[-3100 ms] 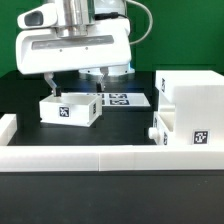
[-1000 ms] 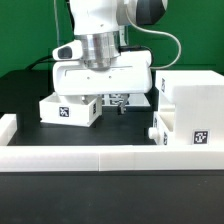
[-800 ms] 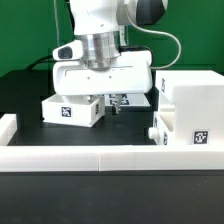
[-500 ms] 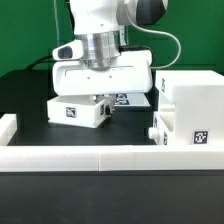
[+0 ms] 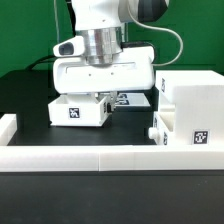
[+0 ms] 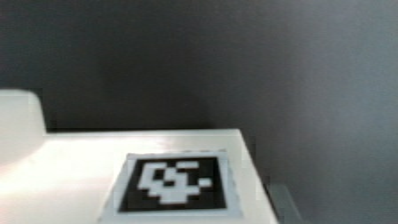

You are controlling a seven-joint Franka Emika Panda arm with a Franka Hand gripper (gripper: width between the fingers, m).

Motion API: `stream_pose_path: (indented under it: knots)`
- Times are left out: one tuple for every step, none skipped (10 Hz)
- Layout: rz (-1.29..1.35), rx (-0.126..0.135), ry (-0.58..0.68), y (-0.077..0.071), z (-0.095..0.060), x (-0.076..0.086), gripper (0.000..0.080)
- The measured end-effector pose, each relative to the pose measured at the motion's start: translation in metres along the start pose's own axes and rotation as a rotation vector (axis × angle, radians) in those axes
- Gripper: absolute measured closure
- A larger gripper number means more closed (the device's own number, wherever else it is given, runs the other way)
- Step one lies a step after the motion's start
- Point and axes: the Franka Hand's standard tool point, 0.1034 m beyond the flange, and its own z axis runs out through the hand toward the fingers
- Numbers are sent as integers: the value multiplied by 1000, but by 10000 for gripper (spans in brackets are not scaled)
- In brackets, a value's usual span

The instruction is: Assemble drawer

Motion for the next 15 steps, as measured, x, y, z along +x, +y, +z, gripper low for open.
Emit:
stream_pose_path:
  knots:
    - [-42,7,-14,-9,-6,7,755]
    - [-96,16,-20,-16,-13,19,755]
    - [-175,24,-59,-23,-19,28,755]
    - [-246,34,-84,-31,-29,45,755]
    - [-296,37,-66,-36,-37,60,755]
    - [-324,38,-71,-39,-41,65,755]
    - [-340,39,-73,-38,-39,64,755]
    - [-339,39,-75,-38,-38,63,755]
    - [-400,39,-75,-38,-38,63,755]
    - [-527,41,-75,-37,-38,63,755]
    - [-697,25,-72,-35,-40,67,755]
    - [-770,32,-89,-35,-43,70,755]
    - [-911,29,-103,-34,-45,73,755]
    - [-1012,28,-108,-35,-46,76,755]
    - [-1053,32,-111,-34,-44,74,755]
